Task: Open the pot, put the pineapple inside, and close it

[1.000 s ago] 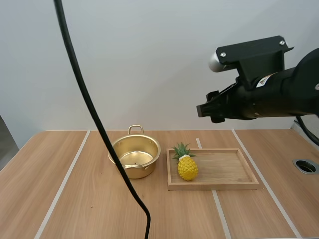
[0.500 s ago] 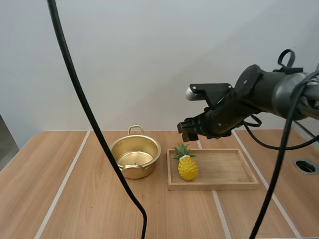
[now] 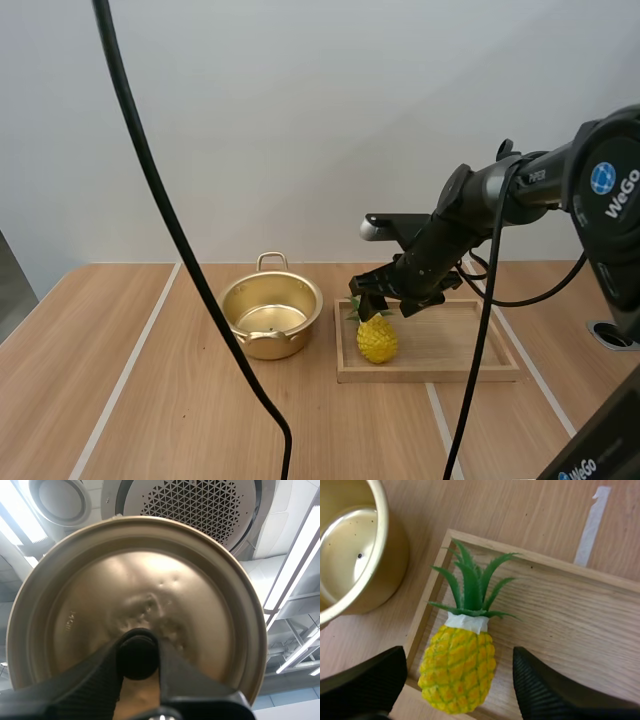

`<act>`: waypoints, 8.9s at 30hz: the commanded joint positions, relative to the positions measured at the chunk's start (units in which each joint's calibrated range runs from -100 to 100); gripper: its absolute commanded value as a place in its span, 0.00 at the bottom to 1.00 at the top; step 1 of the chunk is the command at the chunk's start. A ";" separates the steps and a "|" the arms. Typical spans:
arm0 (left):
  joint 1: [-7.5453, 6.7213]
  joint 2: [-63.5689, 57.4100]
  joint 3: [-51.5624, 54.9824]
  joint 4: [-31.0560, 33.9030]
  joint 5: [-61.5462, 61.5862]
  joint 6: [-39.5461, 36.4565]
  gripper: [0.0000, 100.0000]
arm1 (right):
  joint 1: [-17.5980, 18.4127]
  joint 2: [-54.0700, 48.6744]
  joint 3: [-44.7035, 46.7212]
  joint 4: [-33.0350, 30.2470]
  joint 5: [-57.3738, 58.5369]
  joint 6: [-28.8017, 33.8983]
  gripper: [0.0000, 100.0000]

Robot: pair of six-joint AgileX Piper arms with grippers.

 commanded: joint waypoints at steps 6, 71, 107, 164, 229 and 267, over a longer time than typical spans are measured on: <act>-0.06 0.16 0.14 0.04 -0.03 0.04 0.00 | 0.16 4.51 -0.40 2.94 1.90 -2.69 1.00; -0.06 0.41 0.14 0.04 4.47 0.04 0.00 | -8.07 -42.34 -6.30 -8.67 -40.82 13.01 0.00; -0.06 0.43 0.14 0.06 13.12 0.34 0.00 | 8.48 7.04 -19.22 19.57 14.93 -25.01 0.00; -0.06 2.65 0.29 0.51 23.55 1.48 0.00 | 3.14 -9.69 -19.38 13.22 -16.04 -22.50 0.00; 2.92 36.84 41.25 6.17 98.79 16.28 0.00 | -7.89 -37.37 -19.12 17.80 -19.97 -8.16 0.00; 2.92 50.14 41.25 3.84 95.17 18.30 0.00 | -7.89 -37.37 -19.12 15.33 -14.93 -8.16 0.00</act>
